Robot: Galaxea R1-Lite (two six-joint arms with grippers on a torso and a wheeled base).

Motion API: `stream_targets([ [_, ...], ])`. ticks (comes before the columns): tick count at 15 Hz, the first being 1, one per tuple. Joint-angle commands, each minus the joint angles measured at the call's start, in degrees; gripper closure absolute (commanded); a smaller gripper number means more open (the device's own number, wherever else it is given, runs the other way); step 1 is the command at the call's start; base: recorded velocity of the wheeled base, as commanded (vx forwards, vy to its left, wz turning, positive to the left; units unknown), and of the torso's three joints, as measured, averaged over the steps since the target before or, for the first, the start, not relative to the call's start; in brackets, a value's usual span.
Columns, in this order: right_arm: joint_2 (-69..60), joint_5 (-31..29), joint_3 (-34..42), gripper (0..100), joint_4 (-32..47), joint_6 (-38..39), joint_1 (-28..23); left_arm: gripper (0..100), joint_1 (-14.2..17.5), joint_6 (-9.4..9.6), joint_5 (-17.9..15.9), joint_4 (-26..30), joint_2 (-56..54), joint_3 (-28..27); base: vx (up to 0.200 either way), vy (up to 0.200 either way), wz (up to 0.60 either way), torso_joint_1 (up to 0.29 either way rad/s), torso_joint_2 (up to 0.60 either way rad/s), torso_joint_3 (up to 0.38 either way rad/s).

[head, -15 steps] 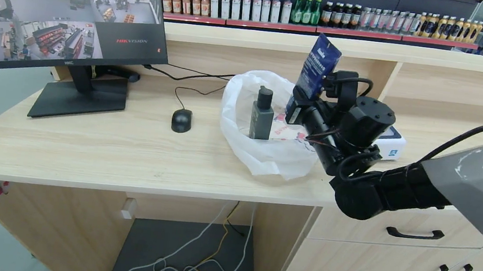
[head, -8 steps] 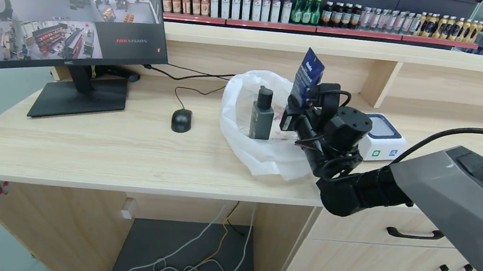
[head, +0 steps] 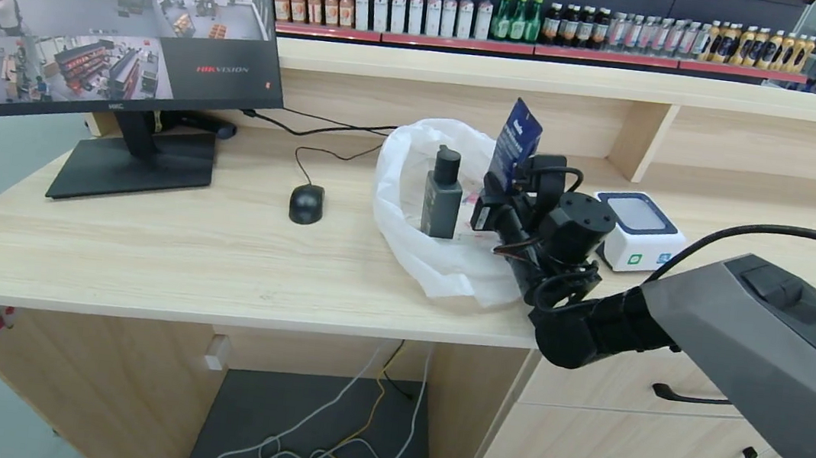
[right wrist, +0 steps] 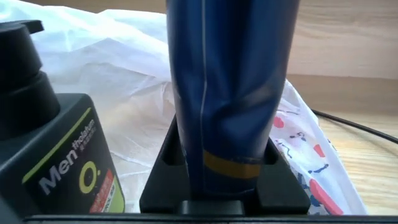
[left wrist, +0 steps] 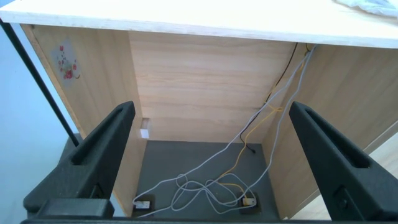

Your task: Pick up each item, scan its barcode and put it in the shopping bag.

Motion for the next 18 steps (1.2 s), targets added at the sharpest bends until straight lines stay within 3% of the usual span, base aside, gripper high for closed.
stream_targets([
  [1,0.5,0.1,0.2,100,0.1,-0.1,0.1,0,0.0,0.02,0.0,0.0,0.0,0.0,0.000,0.000,0.00,0.000,0.00,0.000],
  [7,0.7,0.1,1.7,100,0.1,0.2,0.0,0,0.0,0.55,0.0,0.1,0.0,-0.1,0.000,0.000,0.00,0.000,0.00,0.000],
  [12,0.6,0.0,8.4,100,-1.4,1.6,0.0,0,-0.1,0.64,-0.1,0.1,0.0,-0.1,0.000,0.000,0.00,0.000,0.00,0.000],
  [18,-0.3,0.1,8.7,100,-1.4,1.7,-0.3,0,-0.1,0.64,-0.1,0.1,0.0,0.0,0.000,0.000,0.00,0.000,0.00,0.000],
])
